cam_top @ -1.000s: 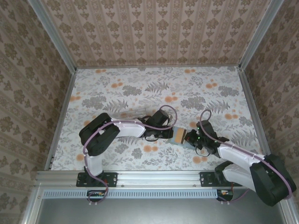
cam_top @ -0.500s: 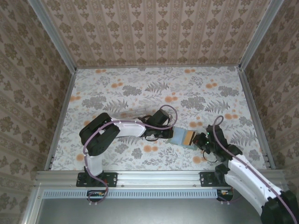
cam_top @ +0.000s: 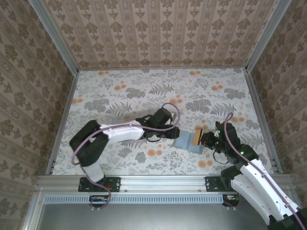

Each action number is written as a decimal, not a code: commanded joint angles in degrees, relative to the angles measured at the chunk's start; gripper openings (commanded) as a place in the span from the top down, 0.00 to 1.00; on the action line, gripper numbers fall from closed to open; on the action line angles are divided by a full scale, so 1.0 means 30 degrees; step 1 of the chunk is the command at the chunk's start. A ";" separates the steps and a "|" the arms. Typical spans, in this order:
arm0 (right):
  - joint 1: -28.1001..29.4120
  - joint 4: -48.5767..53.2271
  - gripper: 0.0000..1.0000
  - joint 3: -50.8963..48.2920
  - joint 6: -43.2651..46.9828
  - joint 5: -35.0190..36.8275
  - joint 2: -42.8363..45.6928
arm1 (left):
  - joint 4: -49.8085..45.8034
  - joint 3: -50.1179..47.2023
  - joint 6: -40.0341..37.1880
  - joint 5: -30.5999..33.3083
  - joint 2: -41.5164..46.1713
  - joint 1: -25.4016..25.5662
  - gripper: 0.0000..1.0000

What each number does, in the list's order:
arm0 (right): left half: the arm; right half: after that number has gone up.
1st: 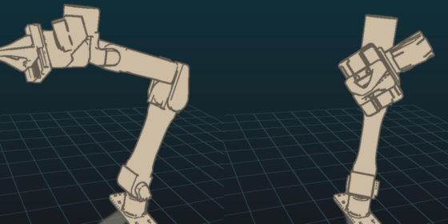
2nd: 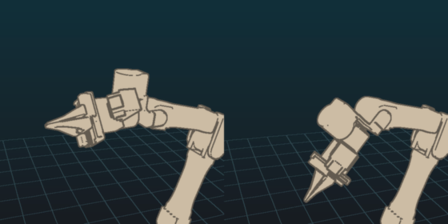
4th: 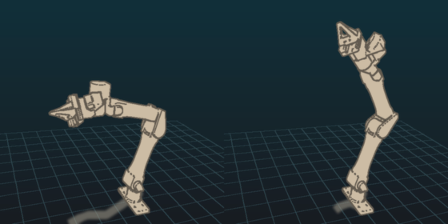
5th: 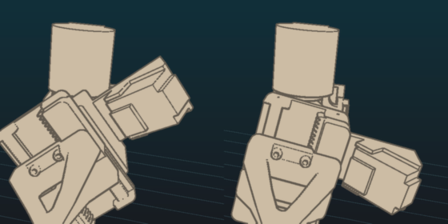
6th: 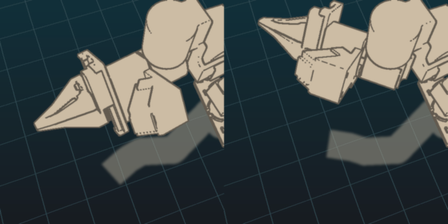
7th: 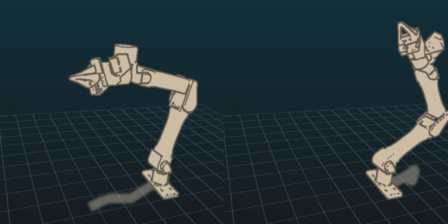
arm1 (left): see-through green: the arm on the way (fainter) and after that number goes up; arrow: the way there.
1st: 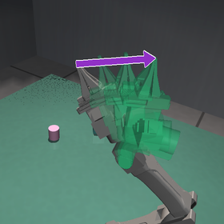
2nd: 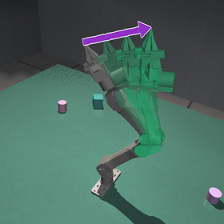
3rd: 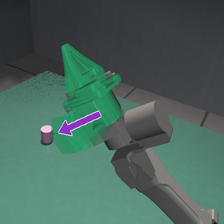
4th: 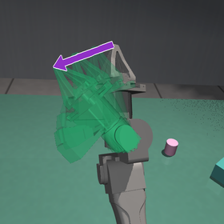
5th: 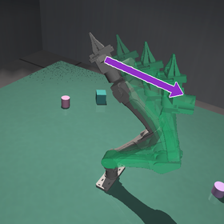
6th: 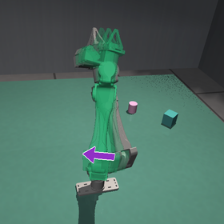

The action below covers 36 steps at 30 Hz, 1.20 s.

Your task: Take the credit cards out of the card holder

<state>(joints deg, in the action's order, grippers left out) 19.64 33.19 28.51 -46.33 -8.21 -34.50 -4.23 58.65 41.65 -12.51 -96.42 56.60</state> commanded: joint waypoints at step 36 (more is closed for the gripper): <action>1.2586 -0.2427 1.00 1.4916 2.7156 0.5110 -1.8527 | -1.2186 -0.5134 -0.1578 1.0232 2.5097 -0.4951 0.00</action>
<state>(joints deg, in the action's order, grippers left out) 57.34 28.67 71.29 25.47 5.37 -88.86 -37.82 41.98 38.35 16.34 -21.89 42.22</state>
